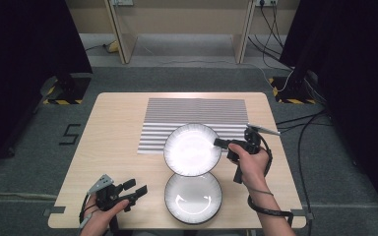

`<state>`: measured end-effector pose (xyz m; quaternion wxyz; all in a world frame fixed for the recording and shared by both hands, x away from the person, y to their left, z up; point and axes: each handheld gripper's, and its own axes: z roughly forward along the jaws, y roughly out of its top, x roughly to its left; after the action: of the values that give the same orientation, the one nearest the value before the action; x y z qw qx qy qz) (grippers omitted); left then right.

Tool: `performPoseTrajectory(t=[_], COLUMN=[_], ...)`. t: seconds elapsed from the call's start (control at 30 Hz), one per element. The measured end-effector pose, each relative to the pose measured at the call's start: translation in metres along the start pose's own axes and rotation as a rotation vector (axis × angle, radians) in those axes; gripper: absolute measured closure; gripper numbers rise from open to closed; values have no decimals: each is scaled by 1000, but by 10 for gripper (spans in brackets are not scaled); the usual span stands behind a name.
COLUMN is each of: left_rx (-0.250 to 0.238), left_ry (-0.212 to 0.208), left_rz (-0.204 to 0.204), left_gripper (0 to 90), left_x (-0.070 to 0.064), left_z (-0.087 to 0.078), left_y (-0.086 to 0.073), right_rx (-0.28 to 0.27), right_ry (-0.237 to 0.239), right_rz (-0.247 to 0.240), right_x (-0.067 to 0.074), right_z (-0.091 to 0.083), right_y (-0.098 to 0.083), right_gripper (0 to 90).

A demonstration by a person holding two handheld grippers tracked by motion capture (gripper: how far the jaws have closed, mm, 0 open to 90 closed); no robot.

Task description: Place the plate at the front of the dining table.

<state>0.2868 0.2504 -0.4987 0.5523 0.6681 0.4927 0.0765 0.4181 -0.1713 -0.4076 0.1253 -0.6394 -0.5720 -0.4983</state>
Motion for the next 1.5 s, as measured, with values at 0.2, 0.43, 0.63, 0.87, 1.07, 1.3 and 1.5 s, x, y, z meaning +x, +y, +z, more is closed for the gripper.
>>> performPoseTrajectory(t=[0.2, 0.43, 0.63, 0.87, 1.07, 1.3, 1.5], left_rx=[-2, -2, -1, -1, 0, 2, 2], left_ry=[0, 2, 1, 2, 1, -1, -1], left_rz=[1, 2, 2, 1, 2, 3, 4], left_gripper=[314, 313, 314, 314, 314, 314, 314], left_x=[0, 1, 0, 1, 1, 1, 1], left_z=[0, -1, 0, -1, 0, 0, 0], left_y=[0, 0, 0, 0, 0, 0, 0], right_rx=[-5, -15, -27, -42, -54, -61, -65], right_ry=[-1, 0, -3, -8, -11, -14, -18], right_rz=[-2, -1, -1, 9, 17, 19, 29], right_x=[2, 4, 5, 5, 4, 4, 4], right_z=[1, 0, 0, 0, 1, 2, 4], right_y=[4, 10, 15, 21, 25, 28, 33], right_gripper=[781, 781, 782, 782, 782, 781, 781])
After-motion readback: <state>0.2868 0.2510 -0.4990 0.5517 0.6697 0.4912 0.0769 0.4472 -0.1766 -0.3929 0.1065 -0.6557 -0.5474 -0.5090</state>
